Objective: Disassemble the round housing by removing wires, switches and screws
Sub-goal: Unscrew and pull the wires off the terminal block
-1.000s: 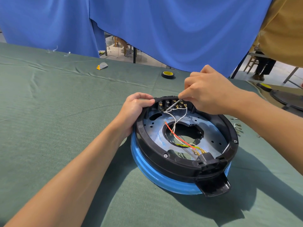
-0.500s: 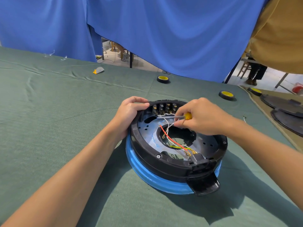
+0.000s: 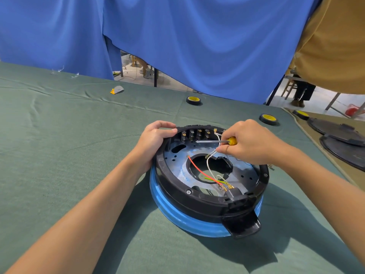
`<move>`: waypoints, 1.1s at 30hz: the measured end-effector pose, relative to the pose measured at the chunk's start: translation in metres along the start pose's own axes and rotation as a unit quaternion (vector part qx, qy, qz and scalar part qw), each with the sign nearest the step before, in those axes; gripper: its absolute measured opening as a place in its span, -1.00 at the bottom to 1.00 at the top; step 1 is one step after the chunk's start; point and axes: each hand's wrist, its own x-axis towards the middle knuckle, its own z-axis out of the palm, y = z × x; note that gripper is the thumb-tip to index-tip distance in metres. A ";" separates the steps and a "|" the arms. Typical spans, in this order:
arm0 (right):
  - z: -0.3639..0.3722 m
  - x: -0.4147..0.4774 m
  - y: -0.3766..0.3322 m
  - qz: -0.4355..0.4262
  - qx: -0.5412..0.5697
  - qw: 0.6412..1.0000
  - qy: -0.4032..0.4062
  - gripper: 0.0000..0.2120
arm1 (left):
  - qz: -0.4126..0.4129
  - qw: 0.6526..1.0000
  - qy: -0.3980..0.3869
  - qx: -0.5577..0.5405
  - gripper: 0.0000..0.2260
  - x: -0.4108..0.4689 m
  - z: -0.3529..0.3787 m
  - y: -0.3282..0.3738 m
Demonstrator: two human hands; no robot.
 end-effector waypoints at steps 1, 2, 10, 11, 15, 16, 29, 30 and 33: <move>0.000 -0.003 0.001 -0.002 0.019 1.000 0.016 -0.79 | 0.000 1.000 0.000 0.004 -0.91 0.000 0.000 0.000; 0.000 -0.005 0.003 -0.004 0.046 0.998 0.040 -0.80 | 0.000 1.000 0.001 0.005 -0.91 0.000 0.000 0.000; 0.014 -0.017 0.002 0.008 0.056 0.993 0.099 -0.75 | -0.002 1.000 0.002 0.009 -0.90 -0.001 0.000 0.001; 0.015 -0.019 0.002 0.014 0.062 0.988 0.139 -0.76 | -0.002 1.000 0.003 0.013 -0.90 -0.002 0.000 0.002; 0.023 -0.037 0.010 0.159 0.034 0.951 0.261 -0.74 | 0.002 1.000 0.006 0.028 -0.91 -0.002 -0.001 0.004; 0.026 -0.042 0.013 0.208 0.018 0.950 0.233 -0.69 | 0.003 0.999 0.008 0.031 -0.91 -0.002 -0.001 0.005; 0.045 -0.049 0.025 0.261 0.353 0.878 0.190 -0.90 | 0.020 0.995 0.081 0.049 -0.89 -0.006 0.002 0.004; 0.046 -0.044 0.030 0.259 0.371 0.872 0.185 -0.90 | 0.026 0.994 0.084 0.065 -0.87 -0.007 0.003 0.003; 0.045 -0.028 0.039 0.267 0.326 0.877 0.232 -0.76 | 0.045 0.984 0.104 0.136 -0.84 -0.009 0.006 0.004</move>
